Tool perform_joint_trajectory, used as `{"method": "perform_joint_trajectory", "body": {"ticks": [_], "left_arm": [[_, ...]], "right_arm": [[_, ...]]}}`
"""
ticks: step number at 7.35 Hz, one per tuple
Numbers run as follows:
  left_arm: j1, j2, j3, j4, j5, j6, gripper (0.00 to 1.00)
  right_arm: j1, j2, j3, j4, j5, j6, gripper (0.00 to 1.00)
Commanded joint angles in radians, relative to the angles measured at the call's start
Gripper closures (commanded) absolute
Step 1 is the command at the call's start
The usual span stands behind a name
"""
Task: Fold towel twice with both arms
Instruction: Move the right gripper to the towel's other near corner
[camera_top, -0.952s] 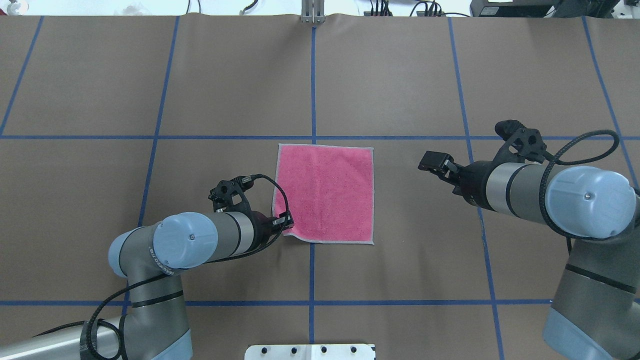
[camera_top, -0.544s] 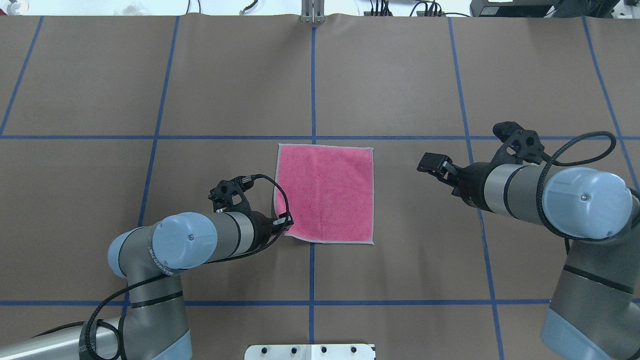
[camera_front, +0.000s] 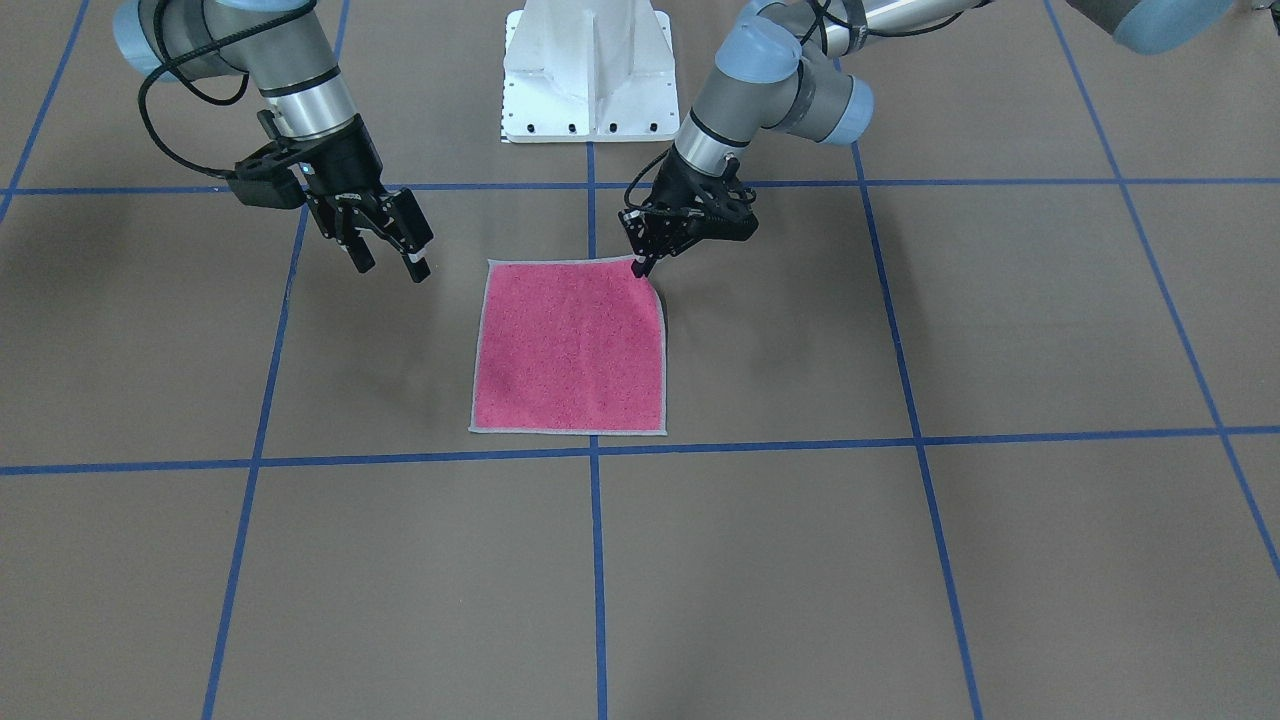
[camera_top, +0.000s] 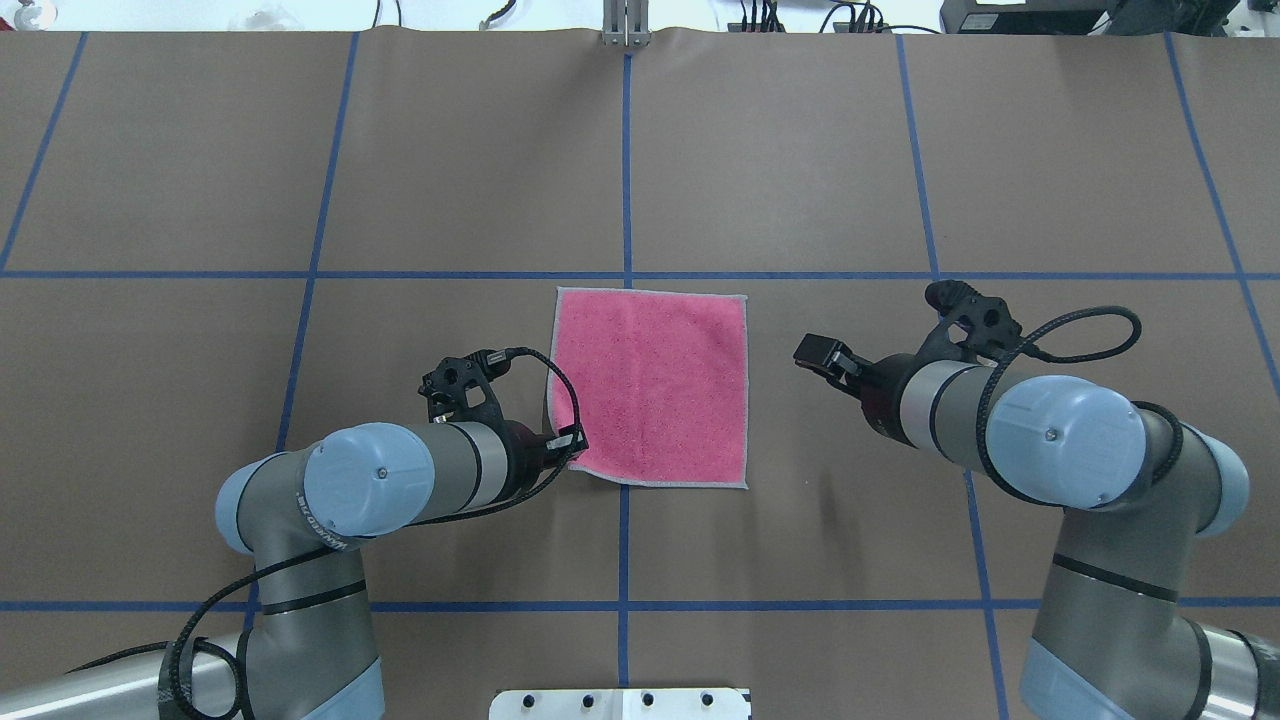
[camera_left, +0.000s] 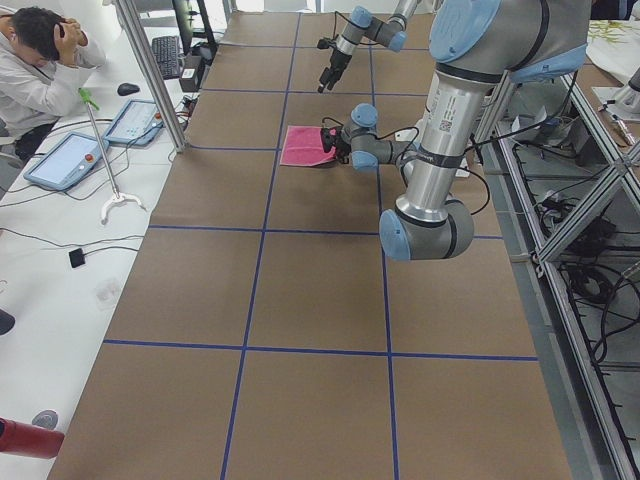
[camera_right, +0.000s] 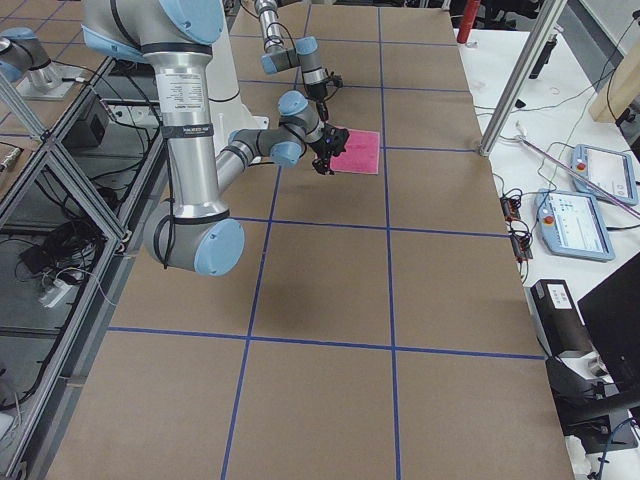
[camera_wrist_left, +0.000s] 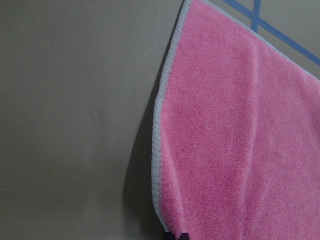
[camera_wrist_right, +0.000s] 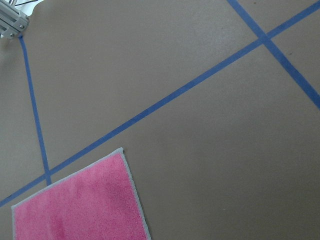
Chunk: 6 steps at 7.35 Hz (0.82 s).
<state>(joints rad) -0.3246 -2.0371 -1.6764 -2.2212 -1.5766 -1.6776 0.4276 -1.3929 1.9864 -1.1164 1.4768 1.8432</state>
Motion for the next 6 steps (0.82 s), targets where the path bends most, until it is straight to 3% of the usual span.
{"method": "perform_joint_trajectory", "body": {"ticks": [1,2,4,6], "left_arm": [[-0.001,0.0,0.001,0.0,0.001,0.001,0.97],[-0.001,0.0,0.001,0.0,0.001,0.001,0.97],[0.002,0.0,0.001,0.0,0.001,0.001,0.97],[0.002,0.001,0.001,0.0,0.003,0.001,0.97]], "right_arm": [[-0.033,0.083,-0.093,-0.008,-0.007,0.139,0.13],[-0.049,0.107,-0.101,-0.037,-0.009,0.163,0.13],[-0.087,0.185,-0.1,-0.176,-0.026,0.264,0.23],[-0.139,0.189,-0.103,-0.19,-0.072,0.36,0.33]]}}
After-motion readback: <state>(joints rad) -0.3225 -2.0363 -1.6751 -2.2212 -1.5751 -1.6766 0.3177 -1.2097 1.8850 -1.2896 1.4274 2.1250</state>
